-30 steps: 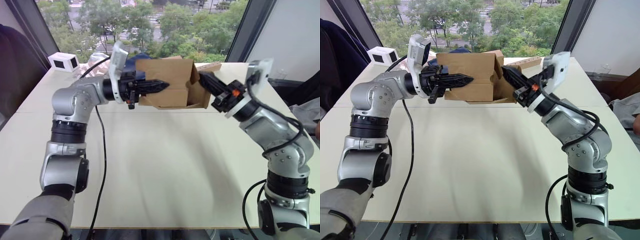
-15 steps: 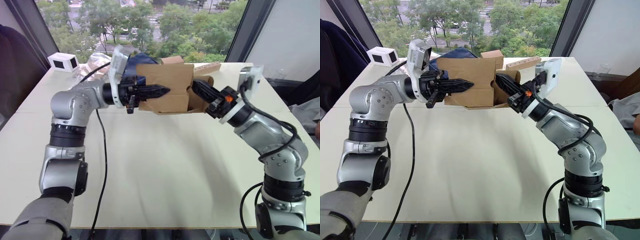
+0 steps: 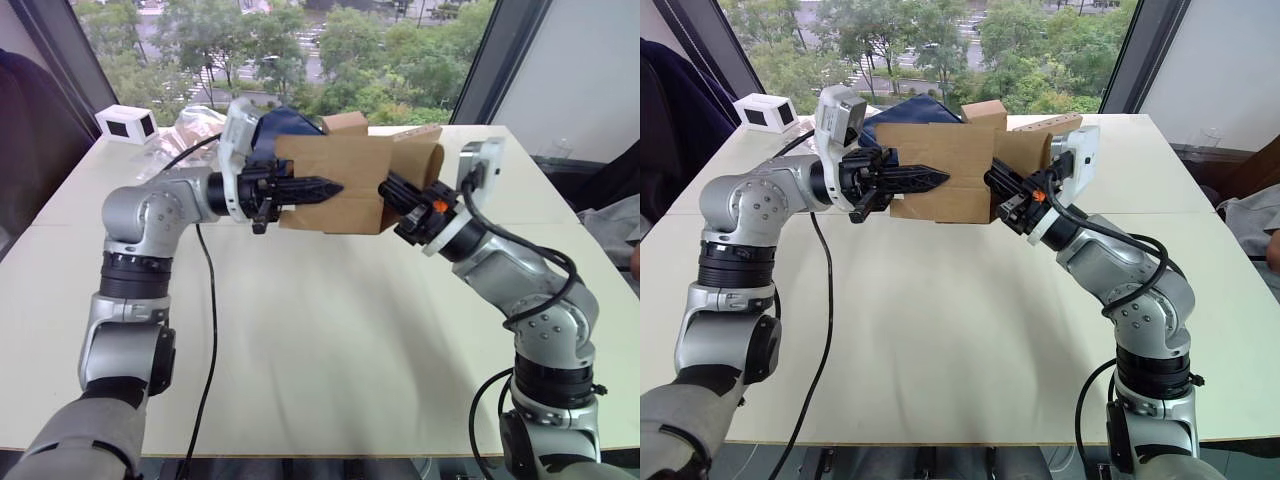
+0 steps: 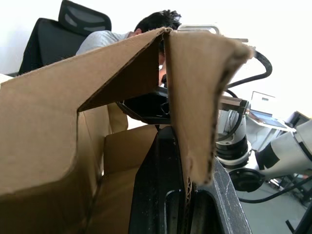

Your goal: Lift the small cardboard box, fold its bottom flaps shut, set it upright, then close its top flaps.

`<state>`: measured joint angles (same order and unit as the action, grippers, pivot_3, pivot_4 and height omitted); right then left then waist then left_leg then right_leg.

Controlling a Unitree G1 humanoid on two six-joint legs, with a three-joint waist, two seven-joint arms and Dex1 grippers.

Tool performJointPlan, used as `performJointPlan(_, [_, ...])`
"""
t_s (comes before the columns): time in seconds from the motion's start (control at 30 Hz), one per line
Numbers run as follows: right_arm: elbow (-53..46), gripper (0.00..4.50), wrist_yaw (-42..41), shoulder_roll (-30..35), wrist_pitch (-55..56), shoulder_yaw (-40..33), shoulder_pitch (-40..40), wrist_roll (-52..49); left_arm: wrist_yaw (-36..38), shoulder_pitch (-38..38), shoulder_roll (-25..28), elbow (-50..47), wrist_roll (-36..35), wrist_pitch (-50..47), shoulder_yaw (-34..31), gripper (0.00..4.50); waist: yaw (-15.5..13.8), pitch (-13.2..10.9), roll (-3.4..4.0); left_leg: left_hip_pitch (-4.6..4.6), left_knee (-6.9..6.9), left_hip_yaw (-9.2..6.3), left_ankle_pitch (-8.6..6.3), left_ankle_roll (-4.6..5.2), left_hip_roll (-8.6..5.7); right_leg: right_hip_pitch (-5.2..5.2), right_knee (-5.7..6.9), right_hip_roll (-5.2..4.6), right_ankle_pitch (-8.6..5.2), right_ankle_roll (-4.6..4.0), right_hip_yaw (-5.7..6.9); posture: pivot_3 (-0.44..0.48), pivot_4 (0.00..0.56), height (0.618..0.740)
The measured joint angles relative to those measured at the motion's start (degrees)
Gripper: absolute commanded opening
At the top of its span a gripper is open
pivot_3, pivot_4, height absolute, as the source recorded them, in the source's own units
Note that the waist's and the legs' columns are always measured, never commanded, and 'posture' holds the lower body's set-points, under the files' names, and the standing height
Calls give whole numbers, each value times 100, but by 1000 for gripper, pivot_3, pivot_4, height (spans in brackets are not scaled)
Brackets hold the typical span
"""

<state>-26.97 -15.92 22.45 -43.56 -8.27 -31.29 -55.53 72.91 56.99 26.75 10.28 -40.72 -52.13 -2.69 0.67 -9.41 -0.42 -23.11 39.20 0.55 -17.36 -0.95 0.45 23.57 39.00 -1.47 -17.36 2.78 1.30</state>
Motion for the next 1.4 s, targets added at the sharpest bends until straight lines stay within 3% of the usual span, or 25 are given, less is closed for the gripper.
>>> performJointPlan(0.33, [-39, 47, -19, 246, -73, -129, 146, -193, -93, -13, -2, 168, 138, 294, 131, 0, -2, 0, 0, 0, 0, 0, 0, 0, 0, 0, -1, 0, 0, 0, 0, 0, 150, 740])
performJointPlan(0.7, [-500, 47, -161, 1274, -342, -774, 671, -723, -95, -18, 11, 354, 193, 406, 148, 0, -8, 0, -1, -2, 0, 0, -1, 1, 0, -1, -4, 0, 0, 0, 0, 0, 150, 740])
performJointPlan(0.9, [-679, 47, -535, 1981, -485, -1077, 1550, -789, -44, -30, 34, 358, 190, 401, 152, 0, -12, -1, -2, 0, -1, -1, -1, 2, 0, -5, -9, 1, 0, 0, 0, 0, 150, 740])
performJointPlan(1.1, [-657, 47, -639, 1905, -275, -773, 1757, -233, 36, -30, 38, 286, 143, 365, 157, 0, -1, -1, -2, 2, -1, 0, -1, 2, 1, -4, -7, 4, 0, 0, -1, 0, 150, 740])
performJointPlan(1.4, [-639, 47, -564, 1469, -197, -382, 1280, -96, 212, -68, 145, -158, 111, 245, 216, 0, -13, -1, -3, 2, -1, -1, -1, 1, 1, -5, -8, 3, 0, 0, -1, 0, 150, 740])
